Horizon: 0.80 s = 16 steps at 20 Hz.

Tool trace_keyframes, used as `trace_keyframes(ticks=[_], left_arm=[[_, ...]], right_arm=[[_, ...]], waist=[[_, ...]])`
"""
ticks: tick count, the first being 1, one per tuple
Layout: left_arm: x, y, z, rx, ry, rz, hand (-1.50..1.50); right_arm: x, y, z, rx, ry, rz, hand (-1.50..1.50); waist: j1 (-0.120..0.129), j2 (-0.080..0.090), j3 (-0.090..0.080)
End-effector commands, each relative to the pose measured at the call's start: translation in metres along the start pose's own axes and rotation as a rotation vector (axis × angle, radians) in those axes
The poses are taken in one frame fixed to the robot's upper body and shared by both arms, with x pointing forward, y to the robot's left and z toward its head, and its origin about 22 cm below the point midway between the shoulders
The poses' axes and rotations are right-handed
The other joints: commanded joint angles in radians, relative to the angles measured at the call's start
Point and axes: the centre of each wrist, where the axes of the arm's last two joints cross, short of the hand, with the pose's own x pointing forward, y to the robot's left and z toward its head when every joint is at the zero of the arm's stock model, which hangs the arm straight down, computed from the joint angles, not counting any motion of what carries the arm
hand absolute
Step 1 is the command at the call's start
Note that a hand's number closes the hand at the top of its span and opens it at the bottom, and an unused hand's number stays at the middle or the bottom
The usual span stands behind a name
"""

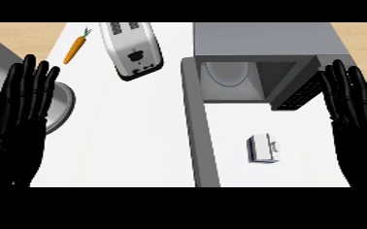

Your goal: Pick up the milk, place it into the microwave and close the microwave

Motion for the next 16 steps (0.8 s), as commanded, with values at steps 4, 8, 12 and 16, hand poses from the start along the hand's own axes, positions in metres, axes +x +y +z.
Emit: trace_keyframes(ticks=[4, 8, 12, 16], left_arm=[[0.007, -0.008, 0.019, 0.069, 0.055, 0.021, -1.50], [-0.006, -0.002, 0.033, 0.229, 0.209, 0.253, -1.50], [-0.008, -0.009, 0.054, 0.227, 0.208, 0.267, -1.50], [-0.019, -0.010, 0.084, 0.240, 0.206, 0.270, -1.50]], right_arm=[[0.016, 0.012, 0.034, -0.135, 0.017, 0.067, -1.50], [0.021, 0.020, 0.060, -0.145, 0.176, -0.017, -1.50], [0.021, 0.046, 0.083, -0.162, 0.171, -0.016, -1.50], [-0.001, 0.052, 0.104, -0.176, 0.207, -0.018, -1.50]], waist=[[-0.004, 0.034, -0.007], [-0.010, 0.031, -0.009], [-0.004, 0.032, -0.008], [-0.002, 0.033, -0.007]])
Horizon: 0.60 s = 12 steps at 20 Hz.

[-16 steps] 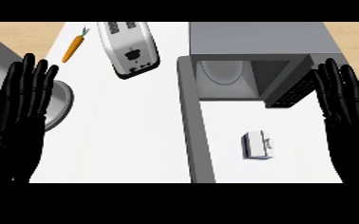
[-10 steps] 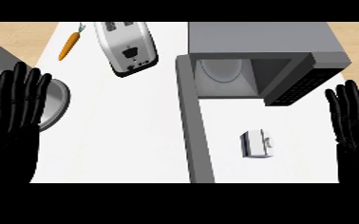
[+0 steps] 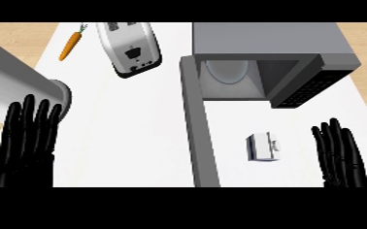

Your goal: Pick up the milk, place it into the microwave and close the microwave

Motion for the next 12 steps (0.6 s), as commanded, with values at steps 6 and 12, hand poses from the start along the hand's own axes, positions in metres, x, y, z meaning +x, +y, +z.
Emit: trace_keyframes(ticks=[6, 12], left_arm=[[-0.003, 0.003, 0.048, 0.009, 0.013, 0.023, -1.50], [-0.012, -0.010, 0.059, -0.006, 0.011, 0.022, -1.50]], right_arm=[[-0.018, 0.012, 0.030, -0.012, 0.062, 0.005, -1.50], [-0.049, 0.017, 0.033, -0.044, 0.113, -0.045, -1.50]], waist=[[0.005, 0.001, 0.000], [0.006, 0.003, 0.000]])
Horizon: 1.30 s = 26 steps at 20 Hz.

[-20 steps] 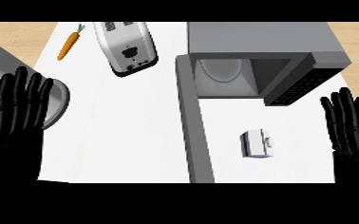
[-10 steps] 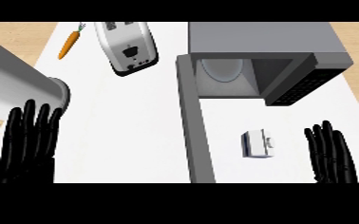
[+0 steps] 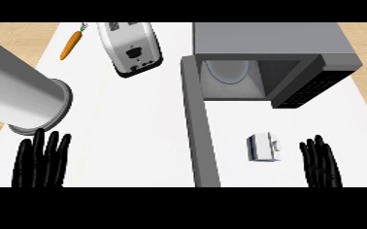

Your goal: Pick up the milk, place it into the microwave and close the microwave

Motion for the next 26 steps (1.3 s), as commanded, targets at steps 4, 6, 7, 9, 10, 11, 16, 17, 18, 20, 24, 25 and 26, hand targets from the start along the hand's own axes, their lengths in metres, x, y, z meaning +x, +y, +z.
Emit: trace_keyframes(ticks=[4, 6, 7, 9, 10, 11, 16, 17, 18, 20, 24, 25, 26], left_arm=[[-0.001, 0.007, 0.024, 0.010, -0.006, -0.012, -1.50], [-0.001, 0.001, 0.031, 0.012, 0.002, 0.016, -1.50], [-0.001, 0.004, 0.024, 0.000, 0.000, 0.019, -1.50], [-0.005, 0.012, 0.043, 0.011, -0.005, -0.003, -1.50], [-0.002, 0.017, 0.031, 0.012, -0.002, -0.005, -1.50], [0.000, 0.011, 0.050, 0.013, 0.011, 0.004, -1.50], [-0.006, 0.018, 0.042, 0.008, -0.008, -0.013, -1.50], [-0.009, 0.018, 0.041, 0.015, -0.009, 0.000, -1.50], [0.006, 0.025, 0.040, 0.001, 0.003, 0.008, -1.50], [-0.002, 0.020, 0.044, 0.015, -0.005, -0.007, -1.50], [-0.003, 0.022, 0.057, 0.008, -0.010, 0.007, -1.50], [-0.009, 0.018, 0.051, 0.026, -0.024, -0.001, -1.50], [-0.019, 0.023, 0.053, 0.017, -0.011, 0.004, -1.50]], right_arm=[[-0.055, -0.013, -0.008, -0.025, 0.021, -0.021, -1.50], [-0.068, 0.004, -0.007, -0.047, 0.045, 0.000, -1.50], [-0.071, -0.004, -0.007, -0.065, 0.035, 0.012, -1.50], [-0.083, -0.017, -0.015, -0.123, 0.038, 0.007, -1.50], [-0.105, -0.006, 0.012, -0.112, 0.060, 0.043, -1.50], [-0.090, 0.008, -0.009, -0.131, 0.055, 0.025, -1.50], [-0.148, -0.009, -0.008, -0.182, 0.109, 0.082, -1.50], [-0.137, -0.016, -0.001, -0.158, 0.093, 0.080, -1.50], [-0.152, -0.040, -0.012, -0.207, 0.082, 0.071, -1.50], [-0.159, -0.030, -0.006, -0.189, 0.107, 0.080, -1.50], [-0.190, -0.036, 0.003, -0.171, 0.088, 0.077, -1.50], [-0.187, -0.047, -0.013, -0.179, 0.097, 0.084, -1.50], [-0.190, -0.041, 0.012, -0.163, 0.086, 0.093, -1.50]], waist=[[0.007, 0.001, 0.000], [0.007, 0.001, 0.000], [0.003, 0.001, 0.000], [0.009, 0.001, 0.000], [0.004, 0.001, 0.000], [0.009, 0.001, 0.000], [0.010, 0.003, 0.001], [0.004, 0.002, 0.000], [0.007, 0.003, 0.001], [0.005, 0.002, 0.000], [0.008, 0.002, 0.000], [0.007, 0.002, 0.000], [0.004, 0.002, 0.000]])
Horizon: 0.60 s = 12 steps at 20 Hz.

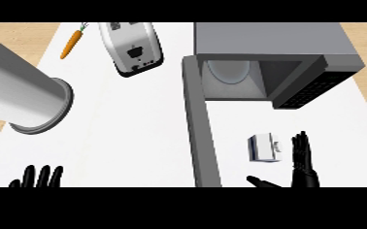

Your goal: Pick up the milk, place it into the microwave and close the microwave

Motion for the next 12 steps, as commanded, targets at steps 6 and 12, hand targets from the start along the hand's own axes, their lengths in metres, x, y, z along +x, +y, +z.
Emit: trace_keyframes(ticks=[6, 12], left_arm=[[-0.008, -0.002, 0.024, -0.007, 0.010, 0.001, -1.50], [0.009, -0.003, 0.021, -0.015, 0.016, 0.011, -1.50]], right_arm=[[-0.024, -0.001, -0.004, 0.011, -0.012, 0.012, -1.50], [-0.056, -0.024, 0.003, 0.035, -0.006, 0.023, -1.50]], waist=[[0.000, -0.001, -0.001], [0.003, 0.000, 0.000]])
